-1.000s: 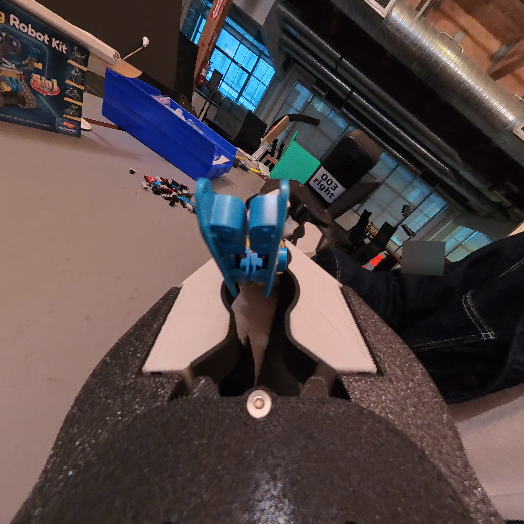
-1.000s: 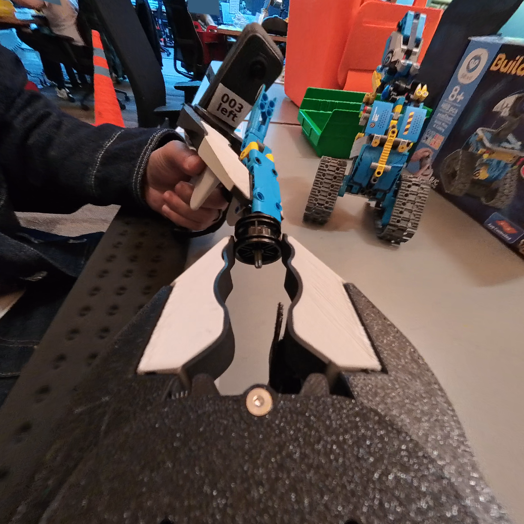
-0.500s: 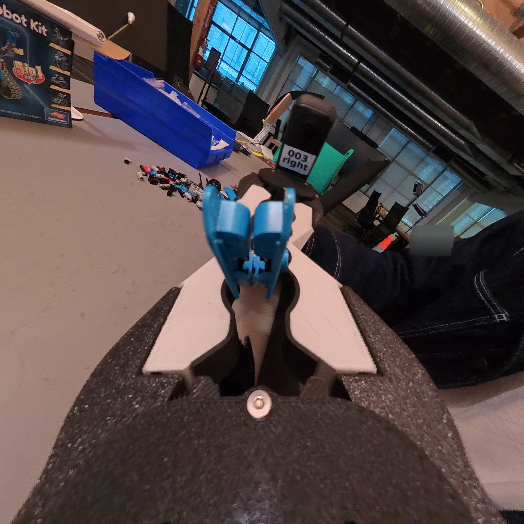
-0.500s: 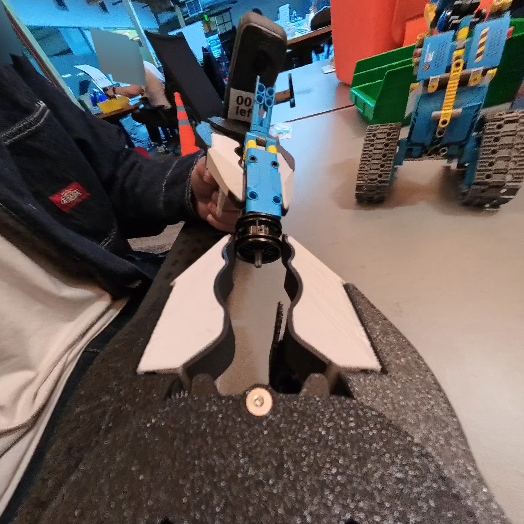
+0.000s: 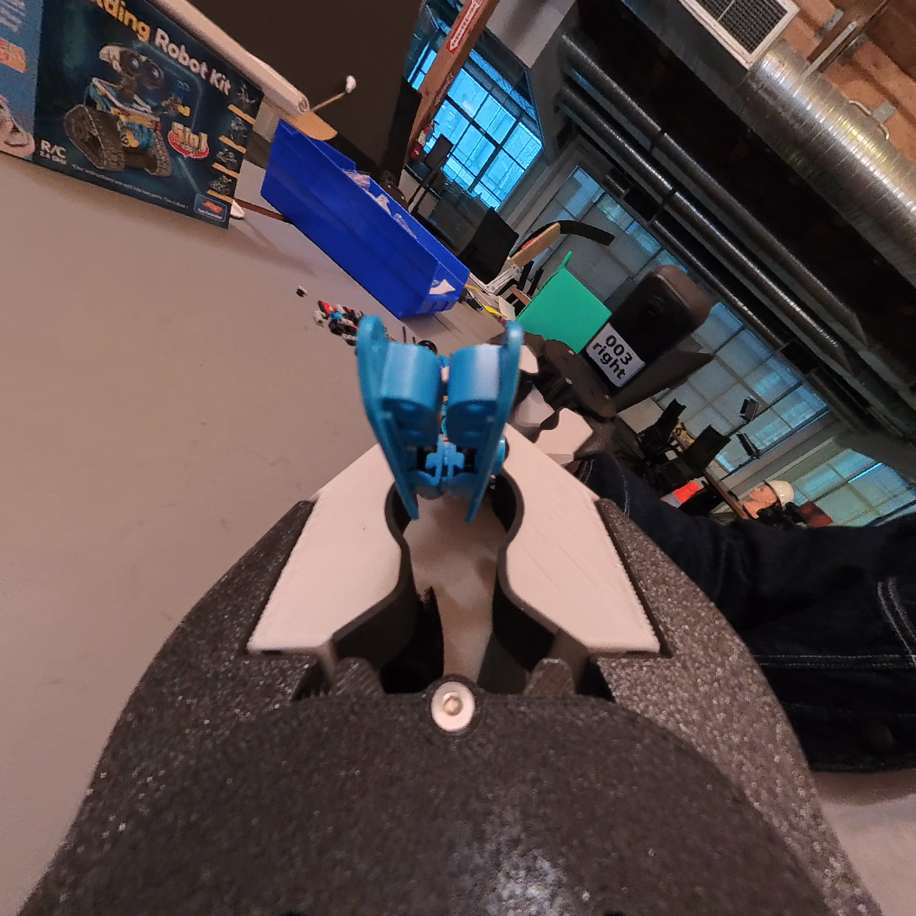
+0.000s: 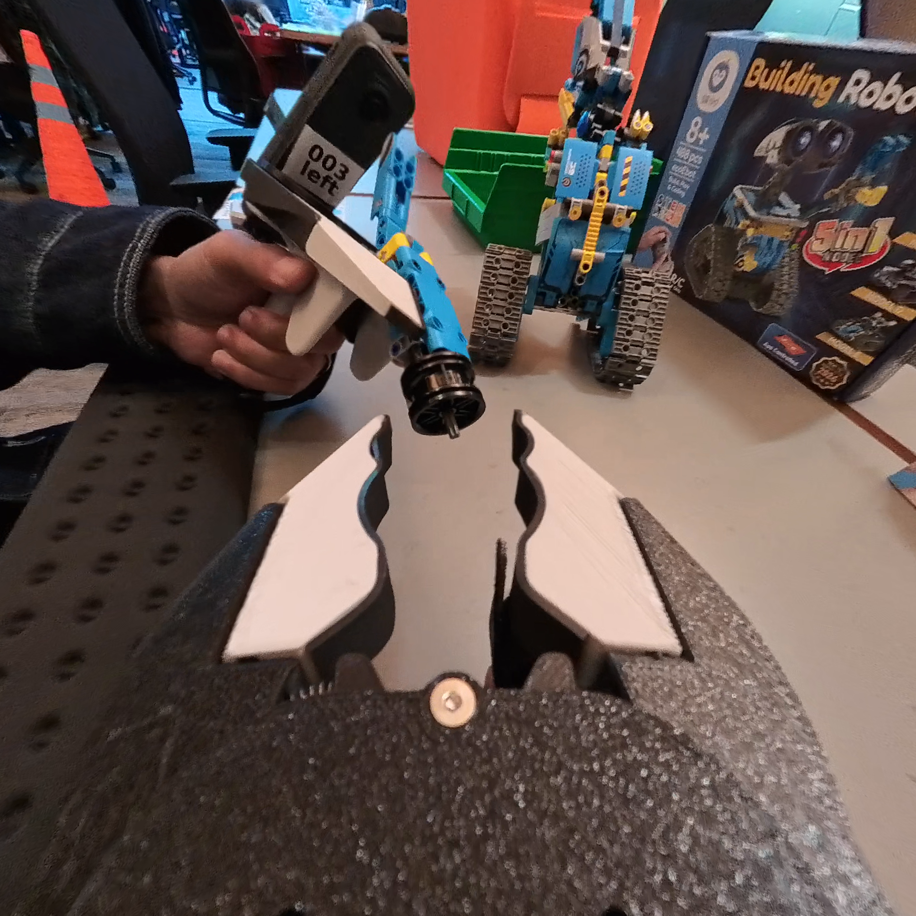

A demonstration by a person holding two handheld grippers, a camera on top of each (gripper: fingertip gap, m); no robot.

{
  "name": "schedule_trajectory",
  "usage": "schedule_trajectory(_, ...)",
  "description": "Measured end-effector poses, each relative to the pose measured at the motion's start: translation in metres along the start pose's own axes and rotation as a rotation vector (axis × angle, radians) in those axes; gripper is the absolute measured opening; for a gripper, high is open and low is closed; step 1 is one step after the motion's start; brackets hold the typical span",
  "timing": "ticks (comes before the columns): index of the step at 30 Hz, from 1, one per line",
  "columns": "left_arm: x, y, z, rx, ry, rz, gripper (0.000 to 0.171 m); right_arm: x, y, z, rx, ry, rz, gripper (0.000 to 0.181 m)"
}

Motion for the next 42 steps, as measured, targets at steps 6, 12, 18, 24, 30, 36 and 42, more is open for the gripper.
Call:
schedule_trajectory(6, 0.005, 0.003, -0.001, -0.012, 0.014, 0.022, 0.024, 0.005, 0.004, 0.001, -0.033, 0.034, 0.010, 0.047)
schedule_trajectory(12, 0.025, 0.006, -0.003, -0.009, 0.068, 0.064, 0.024, 0.009, 0.006, 0.007, -0.106, 0.061, 0.037, 0.041)
schedule_trajectory(18, 0.071, 0.002, -0.012, -0.024, 0.116, 0.247, 0.024, 0.003, 0.016, -0.008, -0.093, 0.108, 0.060, 0.038)
schedule_trajectory(24, 0.086, -0.008, -0.002, -0.070, 0.110, 0.294, 0.024, -0.001, 0.016, -0.026, -0.060, 0.172, 0.053, 0.034)
schedule_trajectory(30, 0.095, -0.019, -0.009, -0.019, 0.106, 0.336, 0.024, -0.007, 0.006, -0.033, -0.031, 0.206, 0.002, 0.035)
schedule_trajectory(36, 0.101, -0.020, -0.006, -0.011, 0.128, 0.341, 0.024, -0.010, 0.007, -0.039, -0.033, 0.237, 0.015, 0.034)
schedule_trajectory(42, 0.098, -0.018, -0.003, -0.026, 0.151, 0.335, 0.024, -0.008, 0.011, -0.038, -0.070, 0.251, 0.051, 0.034)
Point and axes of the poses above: each gripper's, where its closed fingertips meet, x out along the fingers, y out of its underside, z = x × y across the jaws, the point moved 5 cm from there along -x, back along the fingers, and after that the axes turned 10 degrees about y, right-handed, at the moved point
